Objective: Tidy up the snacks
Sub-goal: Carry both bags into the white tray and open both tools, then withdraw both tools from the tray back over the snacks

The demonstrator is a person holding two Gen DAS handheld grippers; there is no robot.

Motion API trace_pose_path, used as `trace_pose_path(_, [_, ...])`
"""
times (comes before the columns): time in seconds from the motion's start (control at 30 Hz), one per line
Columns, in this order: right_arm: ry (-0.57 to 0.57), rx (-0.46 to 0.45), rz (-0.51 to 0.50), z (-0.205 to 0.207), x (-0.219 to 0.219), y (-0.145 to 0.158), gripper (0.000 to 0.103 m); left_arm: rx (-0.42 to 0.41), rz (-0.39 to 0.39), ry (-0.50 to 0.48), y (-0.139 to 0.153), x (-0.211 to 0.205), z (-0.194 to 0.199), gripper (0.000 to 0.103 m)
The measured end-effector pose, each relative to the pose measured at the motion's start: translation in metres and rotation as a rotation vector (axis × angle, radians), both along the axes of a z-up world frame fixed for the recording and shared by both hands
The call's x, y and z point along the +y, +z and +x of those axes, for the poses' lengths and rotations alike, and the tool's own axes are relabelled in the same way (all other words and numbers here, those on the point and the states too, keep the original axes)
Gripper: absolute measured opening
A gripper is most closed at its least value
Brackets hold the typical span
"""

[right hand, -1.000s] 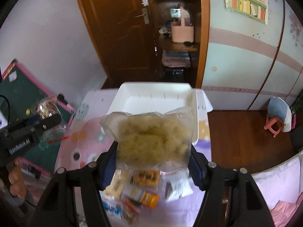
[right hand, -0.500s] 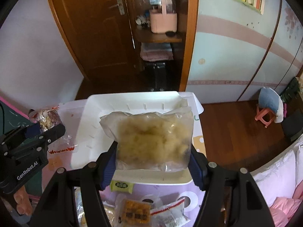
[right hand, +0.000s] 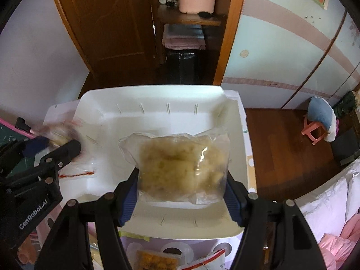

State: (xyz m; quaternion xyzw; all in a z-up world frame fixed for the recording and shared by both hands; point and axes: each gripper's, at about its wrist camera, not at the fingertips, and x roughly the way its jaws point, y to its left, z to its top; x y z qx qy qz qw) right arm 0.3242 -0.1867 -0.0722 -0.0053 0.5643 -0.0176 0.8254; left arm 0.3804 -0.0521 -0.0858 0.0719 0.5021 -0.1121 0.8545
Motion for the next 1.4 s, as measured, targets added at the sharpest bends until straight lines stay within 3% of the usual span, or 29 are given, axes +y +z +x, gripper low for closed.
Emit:
trace_pose_path(0.1, [-0.005,0.003,-0.027,-0.002,-0.001,-0.005,0.071,-0.021,0.009,0.011,0.0,0.004,-0.001,0.092])
trace_pose_path(0.23, [0.0,-0.027,-0.013,-0.008,-0.004,-0.003,0.08,0.014,-0.025,0.006,-0.003,0.012,0.0,0.092])
trace_pose_path(0.37, [0.004,-0.056,-0.014,-0.013,-0.003,0.003,0.084,-0.021,-0.017,0.012,-0.001,0.014,-0.006,0.092])
trace_pose_path(1.4, [-0.036,-0.148,-0.025,-0.065,0.014,0.065,0.084,-0.212,-0.084,-0.065,0.071,0.029,-0.094,0.092])
